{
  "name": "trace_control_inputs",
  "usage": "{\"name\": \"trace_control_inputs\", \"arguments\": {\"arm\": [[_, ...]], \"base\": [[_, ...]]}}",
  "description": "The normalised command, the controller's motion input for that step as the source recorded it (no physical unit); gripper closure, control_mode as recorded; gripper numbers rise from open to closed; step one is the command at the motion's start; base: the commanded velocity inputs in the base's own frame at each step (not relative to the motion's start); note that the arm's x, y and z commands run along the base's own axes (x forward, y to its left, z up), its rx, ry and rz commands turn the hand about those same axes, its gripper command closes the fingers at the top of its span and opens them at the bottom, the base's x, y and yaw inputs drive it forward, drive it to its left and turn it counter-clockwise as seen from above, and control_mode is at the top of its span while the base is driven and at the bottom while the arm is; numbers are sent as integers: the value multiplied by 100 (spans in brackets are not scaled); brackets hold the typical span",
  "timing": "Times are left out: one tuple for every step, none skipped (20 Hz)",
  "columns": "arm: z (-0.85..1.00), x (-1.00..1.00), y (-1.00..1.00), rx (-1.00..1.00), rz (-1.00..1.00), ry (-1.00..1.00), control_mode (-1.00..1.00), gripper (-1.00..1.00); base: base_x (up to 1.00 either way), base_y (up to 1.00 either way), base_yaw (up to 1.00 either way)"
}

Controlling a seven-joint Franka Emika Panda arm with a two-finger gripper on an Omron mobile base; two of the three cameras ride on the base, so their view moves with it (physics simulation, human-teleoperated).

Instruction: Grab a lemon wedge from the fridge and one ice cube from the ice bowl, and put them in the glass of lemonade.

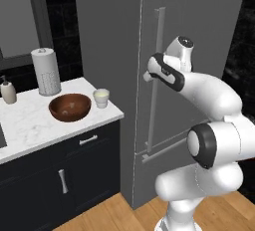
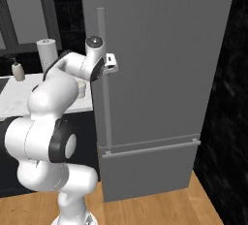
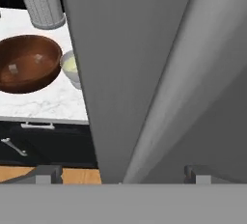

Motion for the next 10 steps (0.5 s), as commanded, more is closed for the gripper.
{"name": "trace_control_inputs", "arguments": {"arm": [[-17,46,-11,5,-3,-2,-100,-100],[-1,31,-23,8,-3,0,-100,-100],[0,27,-45,8,-2,0,-100,-100],[0,16,-44,7,-3,0,-100,-100],[0,16,-44,8,-1,0,-100,-100],[0,20,-34,7,0,0,-100,-100],[0,26,-26,7,0,0,-100,-100],[-2,40,-15,6,0,0,-100,-100],[-19,48,0,5,0,0,-100,-100],[-33,48,0,3,0,0,-100,-100]], "base": [[0,0,0],[0,0,0],[0,0,0],[0,0,0],[0,0,0],[0,0,0],[0,0,0],[0,0,0],[0,0,0],[0,0,0]]}}
